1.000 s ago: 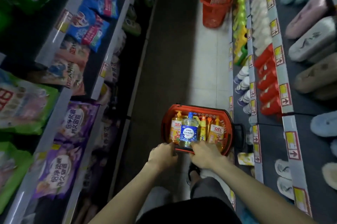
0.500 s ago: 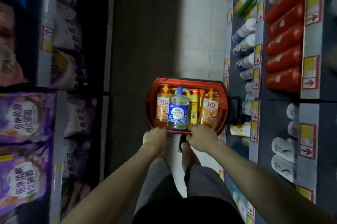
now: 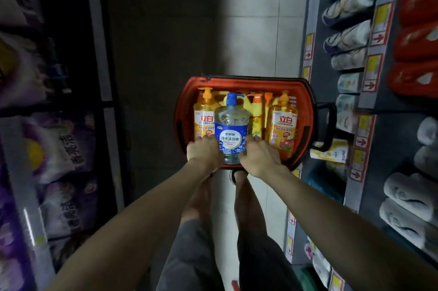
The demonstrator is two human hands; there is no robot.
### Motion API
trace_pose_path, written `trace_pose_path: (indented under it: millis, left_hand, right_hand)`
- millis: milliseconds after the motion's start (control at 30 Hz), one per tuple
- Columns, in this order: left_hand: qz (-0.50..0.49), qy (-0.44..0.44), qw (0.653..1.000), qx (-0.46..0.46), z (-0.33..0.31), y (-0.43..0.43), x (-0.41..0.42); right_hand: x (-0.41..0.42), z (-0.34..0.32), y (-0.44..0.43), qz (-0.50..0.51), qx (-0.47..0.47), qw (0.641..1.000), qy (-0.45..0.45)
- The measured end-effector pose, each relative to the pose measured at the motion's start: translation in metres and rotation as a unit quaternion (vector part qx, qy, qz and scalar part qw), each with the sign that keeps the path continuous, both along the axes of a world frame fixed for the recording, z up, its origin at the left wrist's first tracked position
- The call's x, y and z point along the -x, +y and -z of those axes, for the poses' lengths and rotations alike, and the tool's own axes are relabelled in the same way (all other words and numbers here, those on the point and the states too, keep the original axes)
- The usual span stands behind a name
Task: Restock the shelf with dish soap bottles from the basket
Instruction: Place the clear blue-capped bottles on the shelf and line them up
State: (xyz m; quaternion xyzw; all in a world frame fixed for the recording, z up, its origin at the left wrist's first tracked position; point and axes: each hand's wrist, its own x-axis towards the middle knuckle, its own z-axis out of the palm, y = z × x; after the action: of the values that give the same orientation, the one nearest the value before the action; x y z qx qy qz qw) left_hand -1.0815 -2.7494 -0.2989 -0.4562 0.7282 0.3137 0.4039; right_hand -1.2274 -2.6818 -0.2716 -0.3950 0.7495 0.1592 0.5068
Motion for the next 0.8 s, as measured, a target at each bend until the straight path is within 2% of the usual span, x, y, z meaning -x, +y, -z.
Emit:
trace_pose_path:
  millis: [133, 200, 333, 400, 600, 800]
  left_hand:
    - [-0.060, 0.008, 0.998, -0.008, 0.034, -0.002, 0.003]
    - [-0.129, 0.024, 0.991, -0.026, 0.050, -0.001, 0.003]
    - [-0.299, 0.090, 0.948, -0.066, 0.073, 0.000, -0.002]
    - [-0.354, 0.104, 0.927, -0.070, 0.079, 0.002, -0.002]
    - [-0.486, 0.099, 0.863, -0.091, 0.094, 0.005, 0.000]
    - [-0.543, 0.103, 0.816, -0.168, 0.102, 0.001, 0.000]
  right_hand:
    - [-0.003, 0.043, -0.010, 0.117, 0.012, 0.993, 0.005]
    - [-0.005, 0.061, -0.011, 0.200, 0.014, 0.980, 0.003]
    - [-0.008, 0.089, -0.008, 0.386, -0.017, 0.922, -0.032]
    - [-0.012, 0.101, -0.004, 0.446, -0.027, 0.892, -0.069]
    - [-0.011, 0.119, 0.006, 0.514, -0.008, 0.843, -0.156]
    - [-0.005, 0.125, 0.013, 0.521, -0.001, 0.831, -0.195]
